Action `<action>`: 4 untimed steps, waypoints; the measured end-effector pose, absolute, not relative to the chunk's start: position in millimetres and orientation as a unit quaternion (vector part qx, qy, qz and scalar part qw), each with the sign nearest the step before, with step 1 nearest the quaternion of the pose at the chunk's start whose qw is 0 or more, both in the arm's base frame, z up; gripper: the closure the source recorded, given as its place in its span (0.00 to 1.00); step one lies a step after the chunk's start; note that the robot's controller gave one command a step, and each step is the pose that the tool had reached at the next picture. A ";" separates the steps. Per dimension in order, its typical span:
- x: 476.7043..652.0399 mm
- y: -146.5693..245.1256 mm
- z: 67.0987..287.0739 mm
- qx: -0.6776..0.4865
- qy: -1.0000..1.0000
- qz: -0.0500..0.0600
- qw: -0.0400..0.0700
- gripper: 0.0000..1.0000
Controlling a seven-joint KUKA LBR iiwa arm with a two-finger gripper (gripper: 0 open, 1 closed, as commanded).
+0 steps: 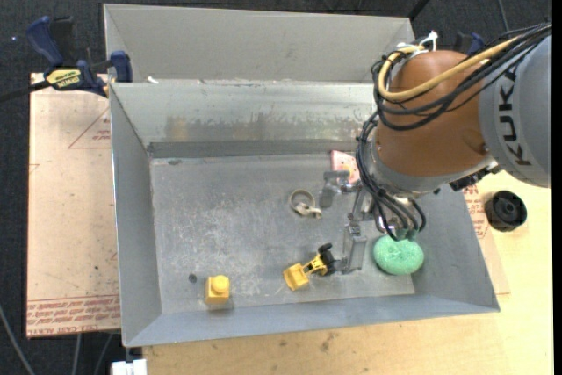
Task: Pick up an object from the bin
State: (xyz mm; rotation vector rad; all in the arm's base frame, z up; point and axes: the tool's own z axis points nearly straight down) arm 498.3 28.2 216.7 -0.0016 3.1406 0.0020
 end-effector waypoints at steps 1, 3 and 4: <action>492.7 30.4 178.4 -0.035 0.999 0.000 0.003 0.00; 485.5 39.6 83.6 -0.120 0.993 0.001 0.000 1.00; 485.5 39.5 83.6 -0.119 0.993 0.001 0.000 1.00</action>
Offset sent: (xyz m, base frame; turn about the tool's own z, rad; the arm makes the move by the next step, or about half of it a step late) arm -0.0035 0.0032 -0.1023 -0.0661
